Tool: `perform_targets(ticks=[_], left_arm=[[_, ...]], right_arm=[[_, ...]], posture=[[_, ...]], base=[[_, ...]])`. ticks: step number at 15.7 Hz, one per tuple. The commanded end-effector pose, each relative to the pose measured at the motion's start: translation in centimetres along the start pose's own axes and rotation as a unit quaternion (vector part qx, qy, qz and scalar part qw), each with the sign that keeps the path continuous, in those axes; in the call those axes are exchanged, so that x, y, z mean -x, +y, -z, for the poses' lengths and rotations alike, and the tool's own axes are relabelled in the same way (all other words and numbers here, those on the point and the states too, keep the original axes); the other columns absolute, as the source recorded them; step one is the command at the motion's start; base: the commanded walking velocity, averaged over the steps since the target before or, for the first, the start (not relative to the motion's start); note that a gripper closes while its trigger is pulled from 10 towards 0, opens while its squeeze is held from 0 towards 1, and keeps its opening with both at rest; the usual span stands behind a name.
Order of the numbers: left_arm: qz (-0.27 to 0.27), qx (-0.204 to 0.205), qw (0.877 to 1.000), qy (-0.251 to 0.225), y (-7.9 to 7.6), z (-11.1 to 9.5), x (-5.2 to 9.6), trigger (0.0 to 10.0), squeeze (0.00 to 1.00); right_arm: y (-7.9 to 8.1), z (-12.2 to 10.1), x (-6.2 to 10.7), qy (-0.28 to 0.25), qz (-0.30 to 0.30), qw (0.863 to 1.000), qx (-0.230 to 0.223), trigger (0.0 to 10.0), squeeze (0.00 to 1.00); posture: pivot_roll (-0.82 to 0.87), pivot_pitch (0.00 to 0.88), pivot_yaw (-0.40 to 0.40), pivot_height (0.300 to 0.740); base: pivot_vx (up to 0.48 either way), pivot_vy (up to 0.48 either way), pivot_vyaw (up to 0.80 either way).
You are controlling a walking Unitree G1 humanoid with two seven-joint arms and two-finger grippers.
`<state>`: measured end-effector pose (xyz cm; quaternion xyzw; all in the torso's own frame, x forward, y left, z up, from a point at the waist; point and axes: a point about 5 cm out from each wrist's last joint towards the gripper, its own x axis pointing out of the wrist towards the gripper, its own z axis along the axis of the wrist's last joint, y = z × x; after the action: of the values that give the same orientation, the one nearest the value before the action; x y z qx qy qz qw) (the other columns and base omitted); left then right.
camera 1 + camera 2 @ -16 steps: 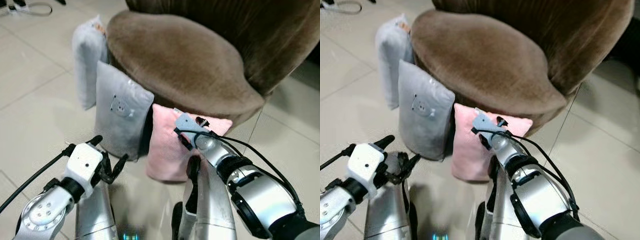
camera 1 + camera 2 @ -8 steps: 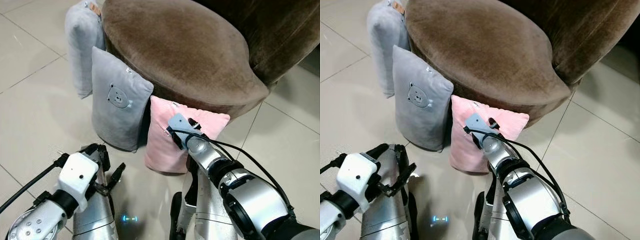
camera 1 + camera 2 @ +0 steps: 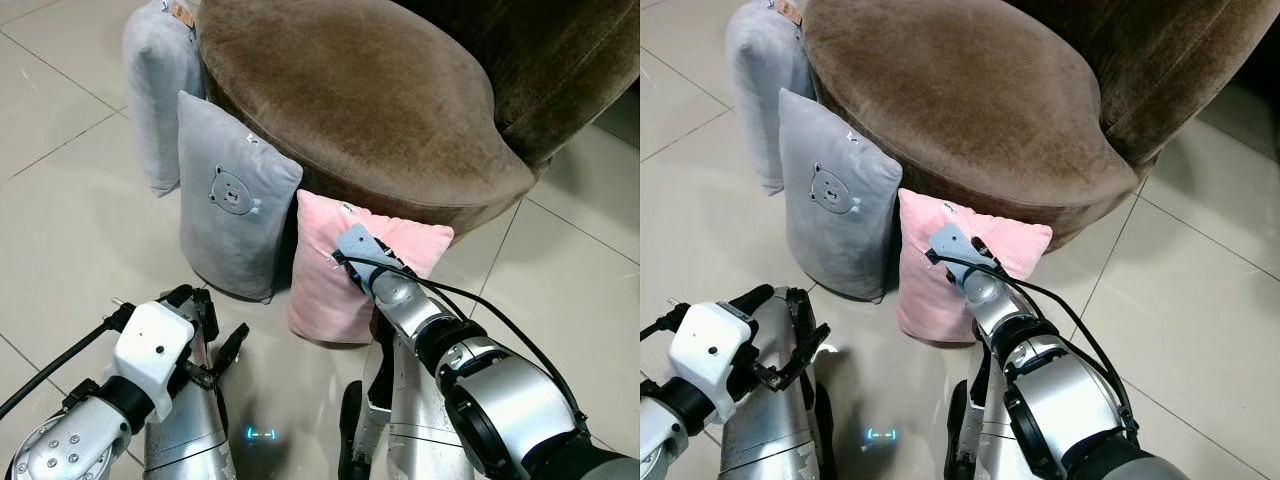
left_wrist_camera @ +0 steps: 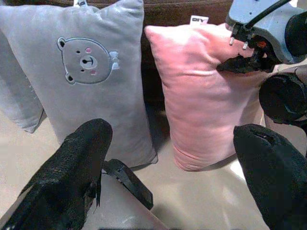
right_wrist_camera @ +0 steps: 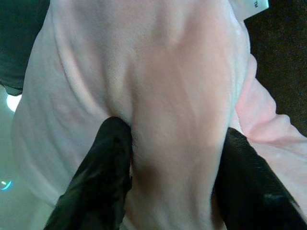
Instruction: Move the pillow to the sofa from floor
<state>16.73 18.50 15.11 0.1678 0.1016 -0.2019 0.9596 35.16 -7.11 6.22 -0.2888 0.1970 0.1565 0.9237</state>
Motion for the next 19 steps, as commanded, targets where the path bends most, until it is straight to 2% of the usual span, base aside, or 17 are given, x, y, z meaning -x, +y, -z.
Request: perform_targets(ticks=[1,6,10,12,15,17,18,19], left_arm=[[0.009,0.005,1.000,0.002,-0.4,0.0,0.1,10.0,0.64],[0.027,0.009,1.000,0.003,-0.4,0.1,-0.2,10.0,0.64],[0.083,0.050,0.995,0.027,-1.5,1.1,0.0,10.0,0.64],[0.092,0.063,0.993,0.032,-1.7,1.6,-0.2,10.0,0.64],[0.081,0.070,0.994,0.024,-1.2,2.0,-1.1,10.0,0.64],[0.059,0.075,0.995,0.003,-0.6,1.8,-1.7,10.0,0.64],[0.052,0.077,0.996,0.000,-0.4,1.8,-1.9,10.0,0.64],[0.037,0.082,0.996,-0.004,-0.1,1.9,-2.3,10.0,0.63]], right_arm=[[-0.1,0.8,0.1,0.017,-0.003,1.000,-0.002,0.0,0.00],[-0.3,0.7,0.0,0.015,-0.002,1.000,-0.003,0.0,0.00],[-0.2,0.6,0.0,0.014,-0.009,1.000,-0.006,0.0,0.00],[0.0,0.5,0.0,0.010,-0.024,1.000,-0.012,0.0,0.00],[0.8,-0.2,0.1,-0.014,-0.073,0.996,-0.039,0.0,0.00],[1.3,-0.6,0.2,-0.048,-0.111,0.991,-0.066,0.0,0.00],[1.3,-0.6,0.3,-0.053,-0.116,0.989,-0.069,0.0,0.00],[1.7,-0.7,0.6,-0.083,-0.142,0.983,-0.077,0.0,0.00]], posture=[[0.17,0.276,-0.180,0.423],[0.17,0.249,-0.176,0.423],[0.16,0.203,-0.186,0.423],[0.14,0.171,-0.186,0.423],[0.09,0.069,-0.164,0.423],[0.06,0.006,-0.154,0.423],[0.06,0.000,-0.152,0.423],[0.04,0.000,-0.136,0.423]], base=[[0.000,0.000,0.00],[0.000,0.000,0.00],[0.000,0.000,0.00],[0.000,0.000,0.00],[0.000,0.000,0.00],[0.000,0.000,0.00],[0.000,0.000,0.00],[0.000,0.000,0.00]])
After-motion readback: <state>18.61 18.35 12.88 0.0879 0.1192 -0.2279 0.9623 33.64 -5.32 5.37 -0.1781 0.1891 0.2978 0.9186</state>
